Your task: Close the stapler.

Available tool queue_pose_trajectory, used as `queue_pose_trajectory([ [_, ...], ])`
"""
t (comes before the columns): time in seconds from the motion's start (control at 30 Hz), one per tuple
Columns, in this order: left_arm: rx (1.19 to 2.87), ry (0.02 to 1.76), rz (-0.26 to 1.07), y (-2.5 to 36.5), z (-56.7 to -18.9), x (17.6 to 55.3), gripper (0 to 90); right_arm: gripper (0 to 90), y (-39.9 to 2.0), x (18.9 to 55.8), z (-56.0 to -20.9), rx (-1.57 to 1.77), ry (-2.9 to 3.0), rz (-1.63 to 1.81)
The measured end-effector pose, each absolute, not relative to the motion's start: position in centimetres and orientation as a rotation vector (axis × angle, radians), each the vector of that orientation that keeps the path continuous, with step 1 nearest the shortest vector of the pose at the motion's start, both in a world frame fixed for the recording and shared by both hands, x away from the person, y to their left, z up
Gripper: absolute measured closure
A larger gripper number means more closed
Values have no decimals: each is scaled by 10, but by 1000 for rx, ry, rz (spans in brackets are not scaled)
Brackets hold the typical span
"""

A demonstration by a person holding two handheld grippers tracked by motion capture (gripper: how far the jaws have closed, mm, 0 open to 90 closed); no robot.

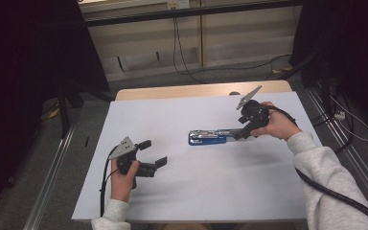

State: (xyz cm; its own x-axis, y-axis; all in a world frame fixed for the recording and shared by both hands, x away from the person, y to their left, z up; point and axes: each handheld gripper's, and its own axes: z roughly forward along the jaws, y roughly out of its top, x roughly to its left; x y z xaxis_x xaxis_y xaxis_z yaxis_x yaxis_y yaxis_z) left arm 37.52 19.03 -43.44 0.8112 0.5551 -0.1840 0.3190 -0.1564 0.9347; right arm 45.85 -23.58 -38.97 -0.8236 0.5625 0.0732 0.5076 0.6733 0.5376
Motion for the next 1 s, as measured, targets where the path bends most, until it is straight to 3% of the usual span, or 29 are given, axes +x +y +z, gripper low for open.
queue_pose_trajectory([
  [0.43, 1842, 708, 243, 160, -438, 406, 24, 202, -263, 440, -402, 980, 2676, 862],
  [0.6, 1857, 737, 223, 150, -444, 418, 63, 245, -272, 431, -408, 1003, 2645, 888],
  [0.77, 1909, 734, 248, 137, -447, 427, 183, 354, -288, 424, -411, 1088, 2564, 922],
  [0.93, 1984, 774, 228, 125, -451, 439, 444, 469, -302, 415, -410, 1132, 2482, 953],
  [1.0, 2016, 782, 219, 120, -454, 444, 509, 565, -309, 410, -410, 1169, 2433, 941],
])
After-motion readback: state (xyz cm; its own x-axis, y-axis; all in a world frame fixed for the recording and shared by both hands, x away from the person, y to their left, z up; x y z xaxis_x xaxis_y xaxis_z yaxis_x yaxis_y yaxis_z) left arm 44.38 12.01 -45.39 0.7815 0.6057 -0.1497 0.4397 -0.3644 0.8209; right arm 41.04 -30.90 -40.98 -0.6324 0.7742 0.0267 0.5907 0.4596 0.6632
